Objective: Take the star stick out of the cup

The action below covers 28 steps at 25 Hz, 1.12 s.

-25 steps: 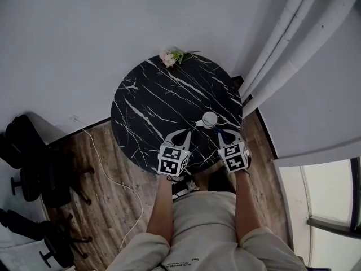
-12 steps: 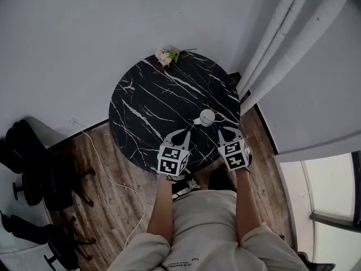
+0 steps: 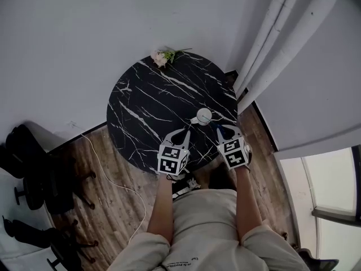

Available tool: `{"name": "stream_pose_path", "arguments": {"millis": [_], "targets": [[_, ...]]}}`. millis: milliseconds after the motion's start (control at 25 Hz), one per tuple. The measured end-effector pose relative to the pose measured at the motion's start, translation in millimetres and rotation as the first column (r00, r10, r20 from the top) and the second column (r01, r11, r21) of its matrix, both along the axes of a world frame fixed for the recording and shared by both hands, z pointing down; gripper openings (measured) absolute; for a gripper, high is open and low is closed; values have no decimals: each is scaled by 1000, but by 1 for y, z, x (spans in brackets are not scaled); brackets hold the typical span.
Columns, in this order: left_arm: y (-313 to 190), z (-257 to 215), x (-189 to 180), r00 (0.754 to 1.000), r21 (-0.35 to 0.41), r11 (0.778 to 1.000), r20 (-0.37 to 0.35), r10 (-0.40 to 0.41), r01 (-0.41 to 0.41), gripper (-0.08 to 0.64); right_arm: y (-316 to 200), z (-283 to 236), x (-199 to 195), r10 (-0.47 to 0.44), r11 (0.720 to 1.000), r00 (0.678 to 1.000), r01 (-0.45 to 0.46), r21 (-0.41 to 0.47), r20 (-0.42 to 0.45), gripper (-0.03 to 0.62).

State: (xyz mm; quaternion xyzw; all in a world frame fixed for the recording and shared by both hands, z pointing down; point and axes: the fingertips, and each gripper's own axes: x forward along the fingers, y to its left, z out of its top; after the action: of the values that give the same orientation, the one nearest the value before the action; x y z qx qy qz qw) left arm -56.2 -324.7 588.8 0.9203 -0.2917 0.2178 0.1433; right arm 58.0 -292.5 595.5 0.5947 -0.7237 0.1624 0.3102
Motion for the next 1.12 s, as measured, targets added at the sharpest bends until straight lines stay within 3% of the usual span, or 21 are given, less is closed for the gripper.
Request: {"name": "stream_pose_path", "arguments": {"millis": [720, 1120], "targets": [[-1, -2, -12, 1000, 4, 1000, -1, -29, 29, 23, 2, -32, 7, -16, 1000, 1000, 16, 23, -1, 46], [2, -4, -6, 1000, 6, 1000, -4, -12, 12, 23, 6, -50, 20, 38, 996, 998, -41, 84, 40, 45]]}}
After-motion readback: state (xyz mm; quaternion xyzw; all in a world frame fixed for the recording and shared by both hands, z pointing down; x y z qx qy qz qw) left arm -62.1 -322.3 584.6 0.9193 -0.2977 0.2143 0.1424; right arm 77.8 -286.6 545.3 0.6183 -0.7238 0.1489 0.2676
